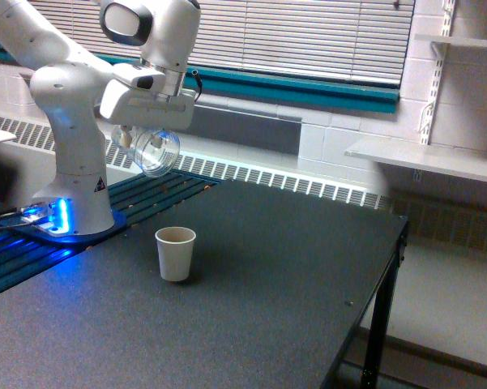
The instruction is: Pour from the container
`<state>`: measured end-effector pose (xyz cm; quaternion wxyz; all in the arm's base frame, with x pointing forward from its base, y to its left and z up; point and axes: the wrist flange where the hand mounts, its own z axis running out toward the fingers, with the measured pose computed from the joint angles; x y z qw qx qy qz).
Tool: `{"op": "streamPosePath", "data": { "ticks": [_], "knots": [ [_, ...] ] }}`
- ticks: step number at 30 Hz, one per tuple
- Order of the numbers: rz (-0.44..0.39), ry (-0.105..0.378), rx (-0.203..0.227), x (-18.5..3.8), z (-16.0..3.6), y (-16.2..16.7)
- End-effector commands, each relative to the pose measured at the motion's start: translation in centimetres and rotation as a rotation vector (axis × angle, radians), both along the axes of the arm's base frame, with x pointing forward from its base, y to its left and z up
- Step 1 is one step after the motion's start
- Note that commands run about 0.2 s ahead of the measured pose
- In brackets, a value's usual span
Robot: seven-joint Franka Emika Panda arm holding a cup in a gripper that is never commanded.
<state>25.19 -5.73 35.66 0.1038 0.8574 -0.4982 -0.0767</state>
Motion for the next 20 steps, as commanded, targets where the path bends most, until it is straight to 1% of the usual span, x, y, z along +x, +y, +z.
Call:
{"op": "streamPosePath", "data": {
  "ticks": [1,6,17,20],
  "knots": [
    [0.016,0.017,0.01,-0.34,-0.34,0.25],
    [0.017,0.014,0.013,-0.31,-0.31,0.29],
    [0.016,-0.016,0.017,0.03,-0.2,0.32],
    [0.016,-0.017,0.017,0.08,-0.12,0.26]
  ]
}}
